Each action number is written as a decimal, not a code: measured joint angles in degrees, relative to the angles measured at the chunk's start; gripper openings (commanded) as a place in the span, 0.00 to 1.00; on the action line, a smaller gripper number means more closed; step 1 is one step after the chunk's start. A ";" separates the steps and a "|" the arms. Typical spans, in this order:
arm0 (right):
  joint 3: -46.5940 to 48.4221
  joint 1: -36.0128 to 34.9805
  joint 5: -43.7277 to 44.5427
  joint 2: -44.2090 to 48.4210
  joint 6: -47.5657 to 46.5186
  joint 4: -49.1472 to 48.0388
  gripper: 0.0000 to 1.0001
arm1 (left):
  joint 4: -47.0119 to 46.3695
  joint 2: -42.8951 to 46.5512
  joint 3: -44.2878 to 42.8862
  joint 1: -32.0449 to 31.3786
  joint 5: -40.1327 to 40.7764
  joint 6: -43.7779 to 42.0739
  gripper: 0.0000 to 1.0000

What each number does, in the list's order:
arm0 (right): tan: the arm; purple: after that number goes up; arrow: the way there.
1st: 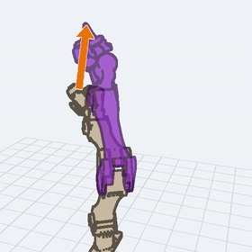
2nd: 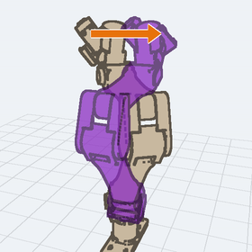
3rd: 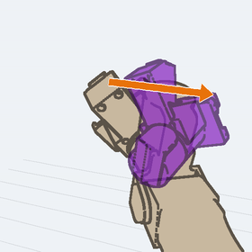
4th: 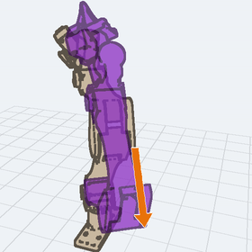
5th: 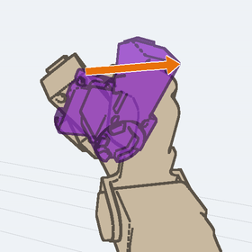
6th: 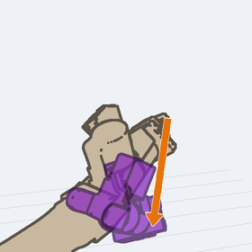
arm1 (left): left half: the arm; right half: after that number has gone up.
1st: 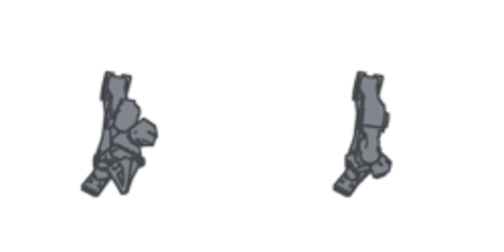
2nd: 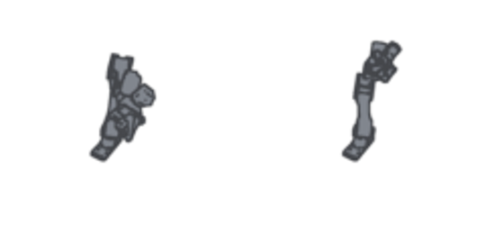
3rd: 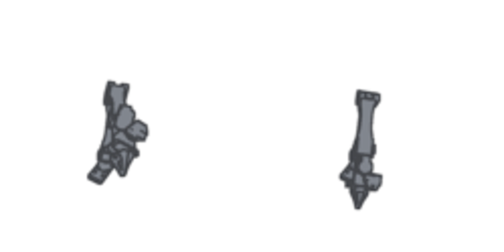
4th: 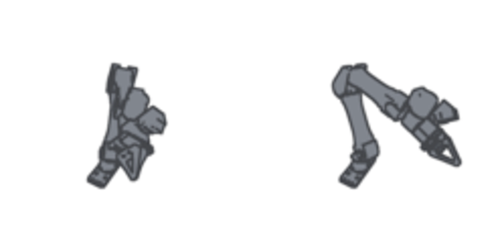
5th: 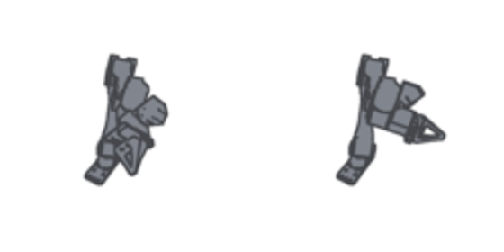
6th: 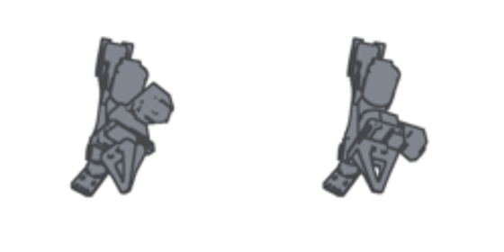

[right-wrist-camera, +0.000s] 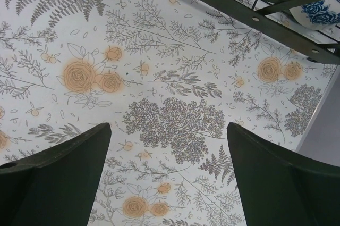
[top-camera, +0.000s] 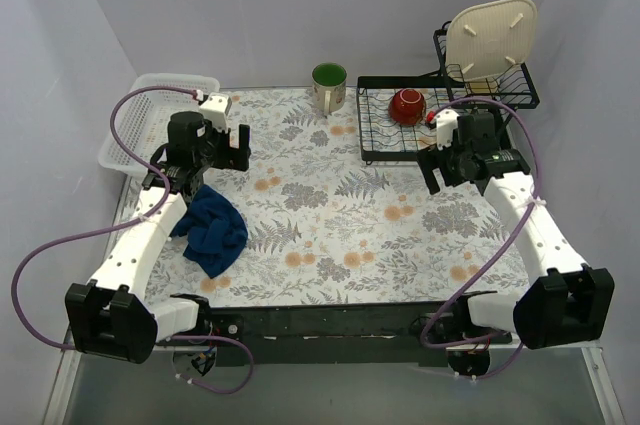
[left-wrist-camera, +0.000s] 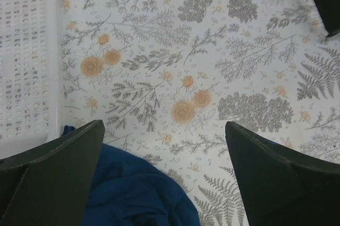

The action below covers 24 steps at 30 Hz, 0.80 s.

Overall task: Roll the t-shirts
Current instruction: Move the T-shirt to the center of the board.

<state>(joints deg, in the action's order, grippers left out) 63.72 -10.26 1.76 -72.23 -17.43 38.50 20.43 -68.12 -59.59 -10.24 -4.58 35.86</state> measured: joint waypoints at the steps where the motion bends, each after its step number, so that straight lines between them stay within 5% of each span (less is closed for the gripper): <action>1: -0.33 -0.02 -0.37 0.79 0.15 0.00 0.98 | 1.57 0.09 -0.28 -0.02 0.37 -0.94 0.98; 13: 2.45 -1.14 -16.33 6.36 -8.33 8.15 0.91 | 25.51 -2.84 -10.12 -0.04 -5.64 -7.17 0.92; 24: 6.16 -6.21 -20.09 1.53 -9.09 11.93 0.90 | 38.86 2.69 -0.57 0.72 1.62 -12.20 0.72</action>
<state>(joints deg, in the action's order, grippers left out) 69.89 -16.47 -18.33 -70.70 -26.52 50.43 59.29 -65.43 -60.16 -9.52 -2.96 23.66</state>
